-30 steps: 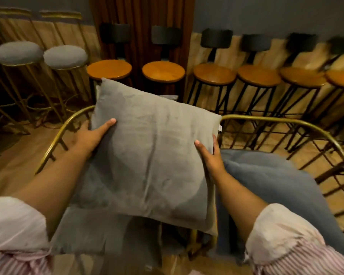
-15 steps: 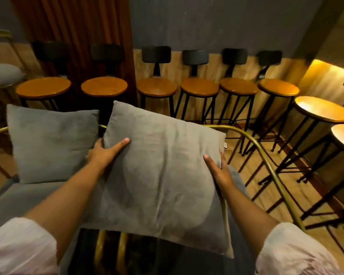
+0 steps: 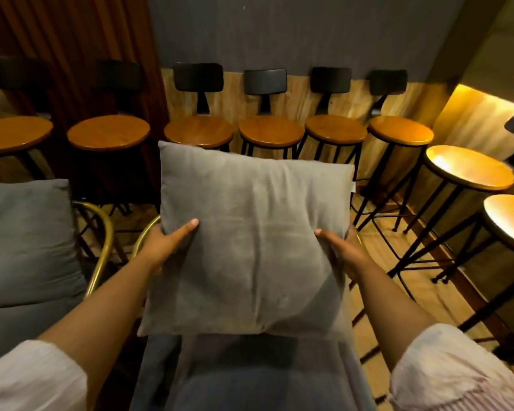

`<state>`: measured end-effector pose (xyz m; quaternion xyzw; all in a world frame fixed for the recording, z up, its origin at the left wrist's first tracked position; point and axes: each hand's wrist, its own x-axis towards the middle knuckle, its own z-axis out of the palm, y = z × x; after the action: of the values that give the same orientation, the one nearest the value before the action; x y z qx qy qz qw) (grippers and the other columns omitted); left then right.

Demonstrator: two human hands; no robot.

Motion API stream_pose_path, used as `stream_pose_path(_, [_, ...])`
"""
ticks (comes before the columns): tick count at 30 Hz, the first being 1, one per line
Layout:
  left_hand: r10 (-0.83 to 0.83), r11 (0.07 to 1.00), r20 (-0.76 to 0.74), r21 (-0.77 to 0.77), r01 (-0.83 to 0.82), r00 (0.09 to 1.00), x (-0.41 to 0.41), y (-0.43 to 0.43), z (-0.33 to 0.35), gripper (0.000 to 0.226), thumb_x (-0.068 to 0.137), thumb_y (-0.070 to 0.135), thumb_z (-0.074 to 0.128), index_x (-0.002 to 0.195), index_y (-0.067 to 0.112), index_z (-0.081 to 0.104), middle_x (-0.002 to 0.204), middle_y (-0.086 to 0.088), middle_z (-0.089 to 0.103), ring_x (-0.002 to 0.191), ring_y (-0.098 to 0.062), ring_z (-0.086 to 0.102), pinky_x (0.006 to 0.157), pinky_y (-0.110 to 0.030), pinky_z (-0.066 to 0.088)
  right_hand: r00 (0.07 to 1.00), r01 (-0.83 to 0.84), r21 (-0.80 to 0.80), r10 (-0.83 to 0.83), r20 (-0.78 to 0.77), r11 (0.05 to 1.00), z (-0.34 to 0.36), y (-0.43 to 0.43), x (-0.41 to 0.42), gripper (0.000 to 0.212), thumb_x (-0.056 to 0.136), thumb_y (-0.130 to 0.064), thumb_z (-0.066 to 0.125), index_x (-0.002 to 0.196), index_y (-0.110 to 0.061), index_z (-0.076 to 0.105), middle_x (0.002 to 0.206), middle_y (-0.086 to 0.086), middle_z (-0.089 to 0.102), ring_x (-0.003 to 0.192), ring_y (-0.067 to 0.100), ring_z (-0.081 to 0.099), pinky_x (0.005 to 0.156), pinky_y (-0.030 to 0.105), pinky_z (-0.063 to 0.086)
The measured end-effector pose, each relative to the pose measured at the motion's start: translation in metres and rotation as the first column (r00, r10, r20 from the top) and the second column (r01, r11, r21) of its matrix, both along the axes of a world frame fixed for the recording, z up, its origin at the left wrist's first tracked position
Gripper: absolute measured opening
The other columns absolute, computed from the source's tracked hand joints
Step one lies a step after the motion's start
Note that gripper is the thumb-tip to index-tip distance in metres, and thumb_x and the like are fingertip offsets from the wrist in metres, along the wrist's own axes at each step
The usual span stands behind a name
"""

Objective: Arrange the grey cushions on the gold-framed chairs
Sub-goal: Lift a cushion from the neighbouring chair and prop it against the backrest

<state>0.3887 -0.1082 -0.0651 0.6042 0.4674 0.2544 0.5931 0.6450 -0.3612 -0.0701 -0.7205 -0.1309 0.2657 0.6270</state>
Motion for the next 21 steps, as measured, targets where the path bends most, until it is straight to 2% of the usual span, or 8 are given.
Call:
stream_pose_path(2, [-0.006, 1.0, -0.02, 0.018, 0.006, 1.0, 0.027, 0.017, -0.003, 0.083, 0.064, 0.048, 0.08, 0.132, 0.01, 0.053, 0.131, -0.009, 0.06, 0.118, -0.031, 0.058, 0.093, -0.04, 0.05, 1.0, 0.025, 0.039, -0.025, 0.017, 0.999, -0.003, 0.017, 0.025, 0.1, 0.061, -0.031, 0.085, 0.143, -0.024, 0.027, 0.134, 0.003, 0.052, 0.113, 0.024, 0.055, 0.096, 0.042, 0.047])
stream_pose_path(4, [-0.003, 0.999, -0.04, 0.045, 0.005, 0.999, 0.049, 0.033, -0.007, 0.097, 0.053, 0.056, 0.082, 0.133, 0.011, 0.05, 0.134, -0.008, 0.058, 0.121, -0.03, 0.056, 0.098, -0.042, 0.048, 0.998, 0.063, 0.051, -0.064, 0.028, 0.997, -0.004, 0.035, 0.044, 0.12, 0.041, -0.049, 0.089, 0.142, -0.027, 0.027, 0.133, 0.001, 0.051, 0.114, 0.023, 0.054, 0.098, 0.043, 0.047])
stream_pose_path(6, [0.004, 0.997, -0.057, 0.074, 0.001, 0.998, 0.072, 0.055, -0.016, 0.118, 0.038, 0.07, 0.081, 0.136, 0.015, 0.046, 0.137, -0.007, 0.056, 0.124, -0.031, 0.055, 0.102, -0.049, 0.047, 0.994, 0.095, 0.073, -0.099, 0.048, 0.993, -0.011, 0.054, 0.067, 0.137, 0.022, -0.064, 0.086, 0.141, -0.028, 0.027, 0.129, -0.002, 0.051, 0.111, 0.019, 0.054, 0.093, 0.039, 0.048])
stream_pose_path(8, [0.015, 0.996, -0.066, 0.083, -0.009, 0.998, 0.092, 0.074, -0.028, 0.125, 0.036, 0.075, 0.078, 0.138, 0.014, 0.039, 0.14, -0.009, 0.051, 0.125, -0.032, 0.052, 0.103, -0.053, 0.045, 0.99, 0.117, 0.1, -0.124, 0.062, 0.988, -0.026, 0.074, 0.089, 0.137, 0.021, -0.066, 0.085, 0.141, -0.027, 0.029, 0.132, -0.001, 0.051, 0.112, 0.019, 0.055, 0.094, 0.04, 0.049])
stream_pose_path(12, [0.062, 0.994, -0.06, 0.092, -0.057, 0.996, 0.124, 0.096, -0.056, 0.094, 0.068, 0.052, 0.075, 0.14, 0.01, 0.032, 0.144, -0.012, 0.045, 0.129, -0.033, 0.047, 0.107, -0.05, 0.041, 0.984, 0.146, 0.123, -0.157, 0.085, 0.982, -0.065, 0.104, 0.115, 0.13, 0.028, -0.062, 0.087, 0.14, -0.026, 0.032, 0.134, -0.001, 0.052, 0.117, 0.021, 0.055, 0.099, 0.043, 0.048])
stream_pose_path(16, [0.079, 0.995, -0.049, 0.07, -0.076, 0.996, 0.137, 0.11, -0.093, 0.083, 0.075, 0.047, 0.071, 0.139, 0.011, 0.033, 0.143, -0.011, 0.045, 0.13, -0.031, 0.046, 0.106, -0.042, 0.04, 0.982, 0.156, 0.137, -0.169, 0.086, 0.978, -0.098, 0.121, 0.124, 0.119, 0.038, -0.05, 0.089, 0.14, -0.026, 0.032, 0.128, -0.006, 0.053, 0.111, 0.013, 0.056, 0.096, 0.039, 0.048])
stream_pose_path(18, [0.084, 0.994, -0.042, 0.08, -0.081, 0.996, 0.139, 0.112, -0.11, 0.079, 0.078, 0.041, 0.071, 0.139, 0.012, 0.031, 0.145, -0.012, 0.043, 0.132, -0.03, 0.044, 0.105, -0.039, 0.039, 0.978, 0.17, 0.129, -0.183, 0.104, 0.977, -0.114, 0.122, 0.125, 0.117, 0.042, -0.045, 0.088, 0.142, -0.027, 0.03, 0.134, -0.003, 0.051, 0.115, 0.016, 0.054, 0.098, 0.039, 0.047])
stream_pose_path(21, [0.076, 0.994, -0.085, 0.091, -0.068, 0.993, 0.135, 0.108, -0.131, 0.079, 0.081, 0.031, 0.071, 0.142, 0.009, 0.025, 0.148, -0.014, 0.039, 0.133, -0.031, 0.042, 0.103, -0.036, 0.038, 0.97, 0.181, 0.099, -0.194, 0.147, 0.978, -0.134, 0.116, 0.122, 0.124, 0.037, -0.055, 0.088, 0.142, -0.026, 0.03, 0.141, 0.0, 0.047, 0.124, 0.02, 0.05, 0.103, 0.042, 0.044])
